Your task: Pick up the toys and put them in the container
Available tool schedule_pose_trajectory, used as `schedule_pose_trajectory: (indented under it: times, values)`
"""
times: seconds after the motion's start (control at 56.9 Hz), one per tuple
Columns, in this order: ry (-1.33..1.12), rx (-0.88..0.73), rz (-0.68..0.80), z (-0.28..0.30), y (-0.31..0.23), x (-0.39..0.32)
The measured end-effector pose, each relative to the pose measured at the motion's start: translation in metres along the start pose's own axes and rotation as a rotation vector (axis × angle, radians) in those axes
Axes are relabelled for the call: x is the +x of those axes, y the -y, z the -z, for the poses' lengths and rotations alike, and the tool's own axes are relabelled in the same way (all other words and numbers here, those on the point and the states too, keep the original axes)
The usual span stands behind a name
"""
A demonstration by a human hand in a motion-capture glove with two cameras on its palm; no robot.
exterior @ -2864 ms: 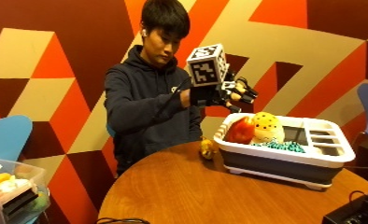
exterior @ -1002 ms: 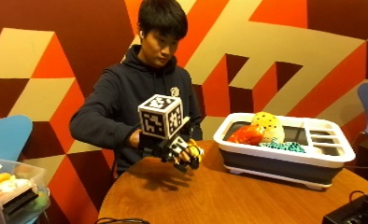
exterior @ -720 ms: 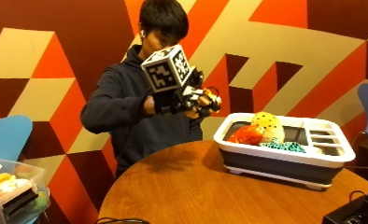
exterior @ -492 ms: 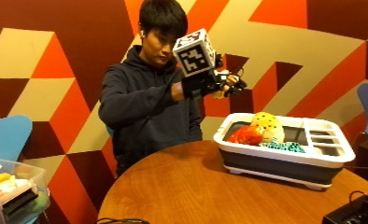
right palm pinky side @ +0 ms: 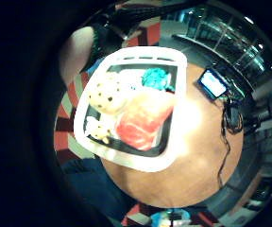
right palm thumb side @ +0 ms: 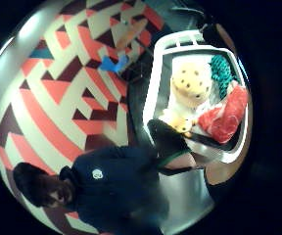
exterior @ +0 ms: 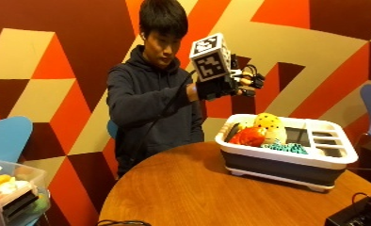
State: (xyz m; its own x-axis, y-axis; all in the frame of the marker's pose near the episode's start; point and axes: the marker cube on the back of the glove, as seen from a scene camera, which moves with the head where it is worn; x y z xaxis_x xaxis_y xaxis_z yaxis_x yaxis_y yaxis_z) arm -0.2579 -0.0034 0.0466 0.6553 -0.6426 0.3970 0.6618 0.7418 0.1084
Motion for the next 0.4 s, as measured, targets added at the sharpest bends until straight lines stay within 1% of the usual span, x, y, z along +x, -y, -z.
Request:
schedule_pose_trajectory:
  times: [0.053, 0.105, 0.228, 0.316, 0.404]
  values:
    - [0.029, 0.085, -0.029, 0.018, -0.01, 0.007]
    - [0.055, 0.129, -0.057, 0.033, -0.023, 0.017]
    - [0.12, 0.182, -0.154, 0.059, -0.052, 0.045]
    - [0.074, 0.229, -0.21, 0.073, -0.073, 0.071]
    - [0.058, 0.222, -0.258, 0.079, -0.092, 0.094]
